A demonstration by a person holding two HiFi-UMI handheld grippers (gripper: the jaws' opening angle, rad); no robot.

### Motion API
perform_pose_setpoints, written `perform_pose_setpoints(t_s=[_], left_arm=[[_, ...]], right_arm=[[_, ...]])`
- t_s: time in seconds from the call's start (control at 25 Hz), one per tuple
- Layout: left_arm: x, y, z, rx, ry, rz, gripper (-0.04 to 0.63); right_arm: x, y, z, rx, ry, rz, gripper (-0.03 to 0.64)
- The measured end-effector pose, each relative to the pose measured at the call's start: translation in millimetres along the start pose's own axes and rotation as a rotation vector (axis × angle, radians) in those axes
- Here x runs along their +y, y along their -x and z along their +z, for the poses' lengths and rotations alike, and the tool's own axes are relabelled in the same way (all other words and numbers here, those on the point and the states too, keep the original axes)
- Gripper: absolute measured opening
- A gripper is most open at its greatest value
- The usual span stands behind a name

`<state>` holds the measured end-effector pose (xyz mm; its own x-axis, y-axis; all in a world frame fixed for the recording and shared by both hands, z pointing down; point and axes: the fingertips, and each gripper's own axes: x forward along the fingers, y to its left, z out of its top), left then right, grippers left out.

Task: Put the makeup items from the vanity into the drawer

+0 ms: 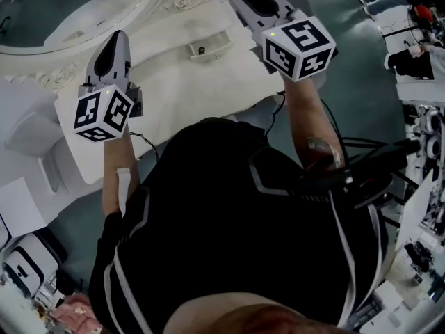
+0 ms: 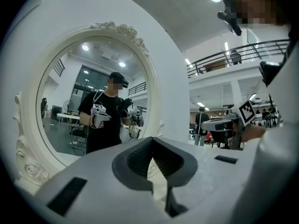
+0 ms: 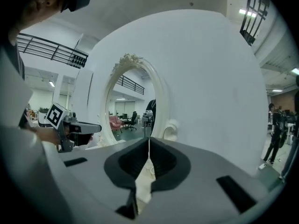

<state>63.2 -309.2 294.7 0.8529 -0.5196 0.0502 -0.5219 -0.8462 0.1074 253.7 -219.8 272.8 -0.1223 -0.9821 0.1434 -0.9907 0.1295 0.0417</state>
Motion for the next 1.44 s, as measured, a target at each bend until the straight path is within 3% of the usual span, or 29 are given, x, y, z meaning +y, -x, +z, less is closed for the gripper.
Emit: perform_pose_setpoints(t_s=[0.52, 0.72, 1.44], left_arm=[[-9, -5, 8, -0.003, -0.037, 0.027, 0.003], [-14, -7, 9, -0.003, -0.084, 0.032, 0.003], [-8, -10, 9, -0.005, -0.090, 0.087, 0.003]], right_arm=[[-27, 21, 7, -0.027, 0.006, -0.137, 0.003], [-29, 18, 6, -0.029, -0.003, -0.134, 0.003], [-35, 9, 4, -0.022, 0.002, -0.126, 0.005]])
